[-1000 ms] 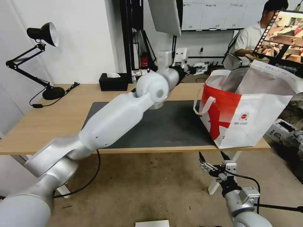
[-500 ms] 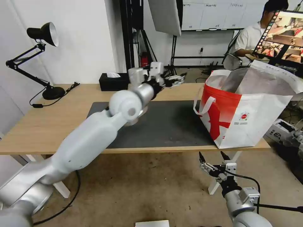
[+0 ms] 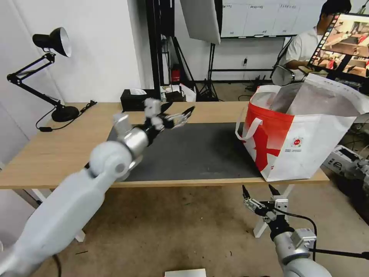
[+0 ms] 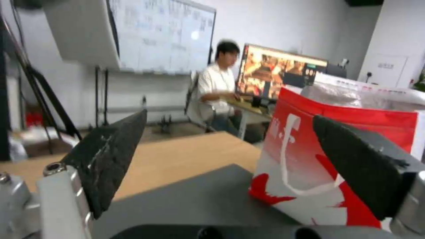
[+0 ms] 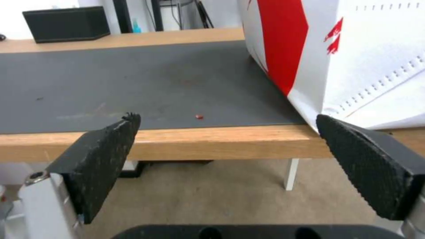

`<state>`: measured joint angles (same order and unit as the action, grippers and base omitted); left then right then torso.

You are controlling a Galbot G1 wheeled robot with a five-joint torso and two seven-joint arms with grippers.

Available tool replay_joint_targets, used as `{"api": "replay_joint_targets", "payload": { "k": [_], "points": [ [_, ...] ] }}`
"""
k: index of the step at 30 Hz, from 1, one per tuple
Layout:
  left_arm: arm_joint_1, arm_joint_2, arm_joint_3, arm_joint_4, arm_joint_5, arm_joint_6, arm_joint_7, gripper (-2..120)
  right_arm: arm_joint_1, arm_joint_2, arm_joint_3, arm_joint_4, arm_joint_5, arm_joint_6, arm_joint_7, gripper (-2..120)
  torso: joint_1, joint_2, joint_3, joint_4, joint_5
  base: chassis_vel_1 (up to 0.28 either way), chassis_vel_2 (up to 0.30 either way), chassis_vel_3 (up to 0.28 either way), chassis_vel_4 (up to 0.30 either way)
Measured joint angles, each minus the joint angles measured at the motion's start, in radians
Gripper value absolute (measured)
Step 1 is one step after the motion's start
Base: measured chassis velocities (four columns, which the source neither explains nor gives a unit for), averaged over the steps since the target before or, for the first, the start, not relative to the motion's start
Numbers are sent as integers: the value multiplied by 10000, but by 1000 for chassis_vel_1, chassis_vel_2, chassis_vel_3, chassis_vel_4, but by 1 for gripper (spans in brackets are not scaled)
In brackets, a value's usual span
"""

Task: Pick up the trash from the table and place it into the takeout bag.

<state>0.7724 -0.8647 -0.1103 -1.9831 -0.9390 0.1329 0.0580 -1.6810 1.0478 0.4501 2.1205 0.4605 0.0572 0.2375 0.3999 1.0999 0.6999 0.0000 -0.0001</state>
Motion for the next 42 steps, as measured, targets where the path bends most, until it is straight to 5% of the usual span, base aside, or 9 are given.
{"api": "replay_joint_targets", "payload": {
  "k": [6,8,19,31,42],
  "points": [
    [2032,61,-1160,-423,608,-1007,742,100,0,0,0,0,0,0,0,100,0,1,0,-2,0,0,0,0,0],
    [3250,49,-2238,-612,834,-1261,1503,100,0,0,0,0,0,0,0,100,0,1,-1,1,1,0,0,0,0],
    [5742,-681,-4438,-1119,1515,-1388,2848,100,0,0,0,0,0,0,0,100,0,1,0,-2,1,0,0,0,0],
    [7560,-2202,-5815,-1789,2902,-1585,2603,100,0,0,0,1,0,0,0,100,0,1,0,0,0,0,0,0,0],
    [8780,-3633,-6350,-2024,4853,-2547,643,100,0,0,0,0,0,0,-1,100,0,1,0,0,1,0,0,0,0]
  ]
}}
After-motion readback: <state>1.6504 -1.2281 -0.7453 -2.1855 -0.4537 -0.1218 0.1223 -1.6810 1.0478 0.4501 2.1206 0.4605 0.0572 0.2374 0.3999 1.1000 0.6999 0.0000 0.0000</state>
